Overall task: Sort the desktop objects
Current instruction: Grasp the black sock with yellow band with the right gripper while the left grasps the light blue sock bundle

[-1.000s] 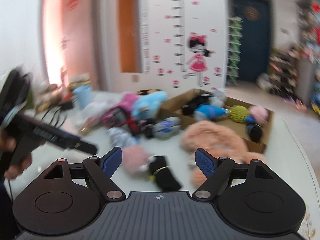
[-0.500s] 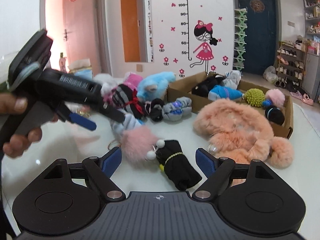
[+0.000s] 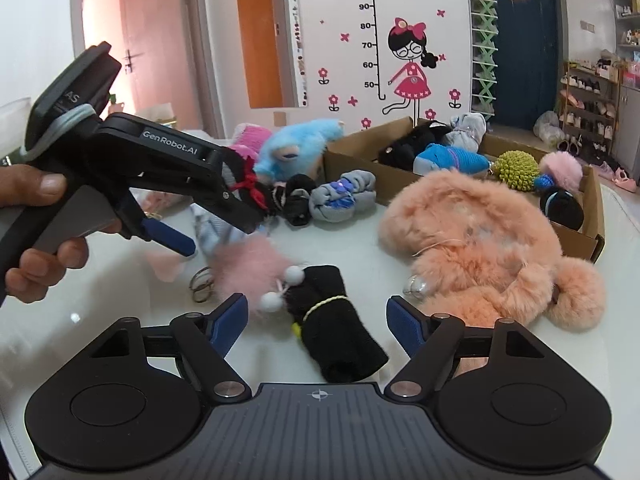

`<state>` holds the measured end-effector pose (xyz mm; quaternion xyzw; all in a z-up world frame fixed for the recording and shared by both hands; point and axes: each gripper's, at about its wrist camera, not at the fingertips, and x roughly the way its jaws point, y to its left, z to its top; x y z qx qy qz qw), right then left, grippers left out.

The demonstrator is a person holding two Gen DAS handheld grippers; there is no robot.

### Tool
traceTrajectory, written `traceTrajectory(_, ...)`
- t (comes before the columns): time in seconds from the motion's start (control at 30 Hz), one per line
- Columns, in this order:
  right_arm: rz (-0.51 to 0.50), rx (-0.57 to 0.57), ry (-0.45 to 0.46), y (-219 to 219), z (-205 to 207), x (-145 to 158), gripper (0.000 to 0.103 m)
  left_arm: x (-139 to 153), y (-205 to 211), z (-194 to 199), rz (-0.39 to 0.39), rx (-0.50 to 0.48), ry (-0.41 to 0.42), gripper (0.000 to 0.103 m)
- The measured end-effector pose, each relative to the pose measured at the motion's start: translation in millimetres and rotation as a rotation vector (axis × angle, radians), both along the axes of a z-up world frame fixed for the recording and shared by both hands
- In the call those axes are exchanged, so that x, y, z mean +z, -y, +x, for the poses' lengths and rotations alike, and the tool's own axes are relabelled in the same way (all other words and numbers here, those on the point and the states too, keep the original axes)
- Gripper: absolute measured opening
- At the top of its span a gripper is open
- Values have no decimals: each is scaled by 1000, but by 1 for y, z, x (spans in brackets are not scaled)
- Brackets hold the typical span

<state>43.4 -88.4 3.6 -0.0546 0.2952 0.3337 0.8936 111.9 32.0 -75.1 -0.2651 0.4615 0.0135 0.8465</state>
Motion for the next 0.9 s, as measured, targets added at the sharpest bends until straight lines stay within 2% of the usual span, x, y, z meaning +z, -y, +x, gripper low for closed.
traceTrajectory(0.13, -14, 19, -16, -5, 5, -5, 78, 0, 7, 4, 30, 12, -11, 87)
traceTrajectory(0.2, -14, 35, -26, -6, 6, -7, 72, 1, 9, 6, 43, 22, -17, 85)
traceTrajectory(0.4, -34, 34, -47, -9, 10, -13, 68, 4, 13, 10, 86, 54, -41, 73)
traceTrajectory(0.43, -38, 32, -50, -10, 11, -14, 68, 4, 14, 10, 98, 53, -42, 66)
traceTrajectory(0.6, -55, 39, -46, -13, 9, -16, 63, 5, 18, 10, 126, 47, -39, 63)
traceTrajectory(0.63, -53, 39, -47, -13, 9, -16, 62, 5, 18, 10, 128, 49, -39, 61)
traceTrajectory(0.73, -45, 32, -48, -11, 10, -15, 45, 5, 17, 7, 120, 57, -32, 56)
traceTrajectory(0.9, -23, 25, -64, -5, 11, -15, 44, 7, 15, 0, 118, 55, -16, 54)
